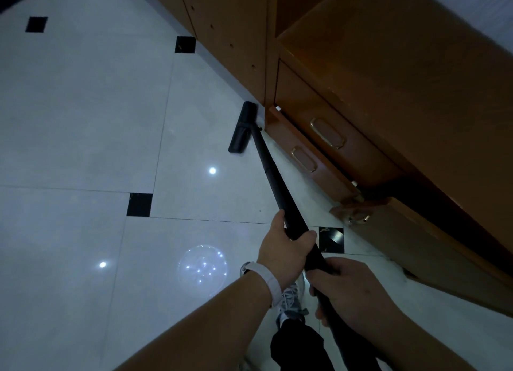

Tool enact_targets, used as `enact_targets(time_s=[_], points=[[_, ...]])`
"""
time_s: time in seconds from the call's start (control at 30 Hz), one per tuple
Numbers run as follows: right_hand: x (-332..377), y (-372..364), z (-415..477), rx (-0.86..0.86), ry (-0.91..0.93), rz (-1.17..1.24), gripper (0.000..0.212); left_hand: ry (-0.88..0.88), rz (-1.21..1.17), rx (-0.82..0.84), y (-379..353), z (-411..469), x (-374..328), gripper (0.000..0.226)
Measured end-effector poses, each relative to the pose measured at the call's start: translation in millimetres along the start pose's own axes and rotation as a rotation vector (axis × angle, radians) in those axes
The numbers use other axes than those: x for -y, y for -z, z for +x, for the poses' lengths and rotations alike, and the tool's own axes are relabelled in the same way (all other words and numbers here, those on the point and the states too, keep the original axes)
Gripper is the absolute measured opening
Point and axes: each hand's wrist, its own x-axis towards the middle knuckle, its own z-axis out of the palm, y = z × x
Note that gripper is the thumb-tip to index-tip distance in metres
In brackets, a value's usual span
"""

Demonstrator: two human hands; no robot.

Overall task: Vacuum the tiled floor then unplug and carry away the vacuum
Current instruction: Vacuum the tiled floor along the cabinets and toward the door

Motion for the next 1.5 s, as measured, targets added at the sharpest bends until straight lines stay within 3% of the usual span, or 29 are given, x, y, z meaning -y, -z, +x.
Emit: enact_targets(time_s=[0.67, 1.07, 1.5], points=[[96.6, -35.7, 48.4, 0.237, 0.096, -0.218, 0.023, 0.069, -0.178, -0.287, 78.6, 39.9, -25.9, 0.074], [106.0, -121.5, 45.4, 0.277, 0.055, -0.315, 0.025, 0.101, -0.302, -0.391, 150.2, 19.0, 16.1, 0.076], [91.7, -261.7, 7.9, 0.342, 0.021, -0.491, 0.026, 0.129, -0.487, -0.495, 256.7, -43.0, 101.4, 0.074]])
